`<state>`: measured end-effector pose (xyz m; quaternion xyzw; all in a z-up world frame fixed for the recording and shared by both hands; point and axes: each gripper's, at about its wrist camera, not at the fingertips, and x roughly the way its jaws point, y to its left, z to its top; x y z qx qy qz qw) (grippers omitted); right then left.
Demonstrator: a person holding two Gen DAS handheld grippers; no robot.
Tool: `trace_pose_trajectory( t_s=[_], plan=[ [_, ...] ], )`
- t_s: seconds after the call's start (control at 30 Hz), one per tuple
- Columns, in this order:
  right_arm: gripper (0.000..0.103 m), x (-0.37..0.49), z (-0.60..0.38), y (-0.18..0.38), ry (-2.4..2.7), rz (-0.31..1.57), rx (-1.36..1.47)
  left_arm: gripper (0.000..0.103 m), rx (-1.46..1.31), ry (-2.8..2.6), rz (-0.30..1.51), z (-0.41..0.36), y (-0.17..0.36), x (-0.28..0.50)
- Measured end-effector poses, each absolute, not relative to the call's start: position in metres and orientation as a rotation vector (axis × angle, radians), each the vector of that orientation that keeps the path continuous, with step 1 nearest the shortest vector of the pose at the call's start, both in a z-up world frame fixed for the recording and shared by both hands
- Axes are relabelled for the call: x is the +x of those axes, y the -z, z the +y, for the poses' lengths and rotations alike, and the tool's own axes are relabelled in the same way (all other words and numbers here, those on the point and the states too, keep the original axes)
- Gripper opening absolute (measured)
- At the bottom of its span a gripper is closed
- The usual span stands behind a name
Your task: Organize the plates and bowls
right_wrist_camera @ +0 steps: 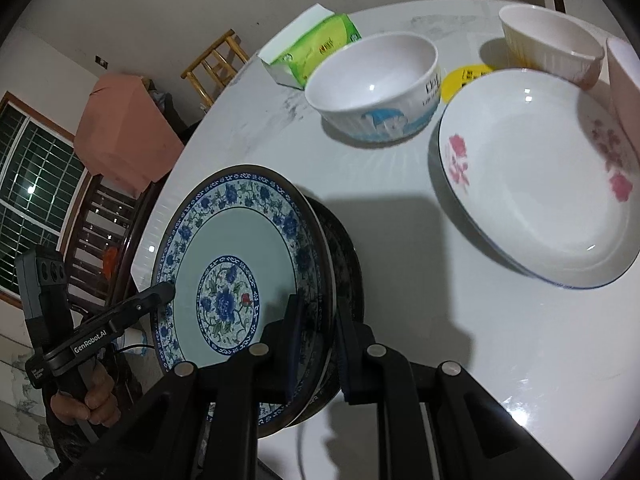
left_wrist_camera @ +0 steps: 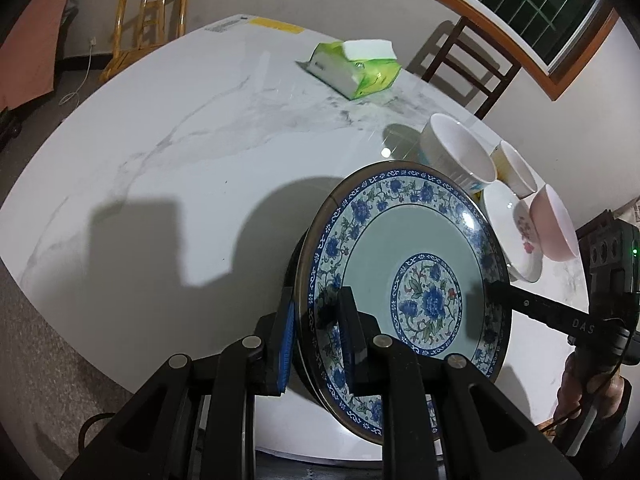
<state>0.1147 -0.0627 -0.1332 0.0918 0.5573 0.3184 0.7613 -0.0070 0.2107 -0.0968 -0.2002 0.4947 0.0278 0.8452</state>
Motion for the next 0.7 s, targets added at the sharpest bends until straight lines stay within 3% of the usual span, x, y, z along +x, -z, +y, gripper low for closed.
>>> trace_pose_trajectory(
  t_s=[0.7],
  plan=[
    [0.019, 0.116, -0.040, 0.140, -0.634, 1.195, 0.100, 0.020, -0.421, -0.093, 1.088, 0.215, 0.117, 0.005]
  ],
)
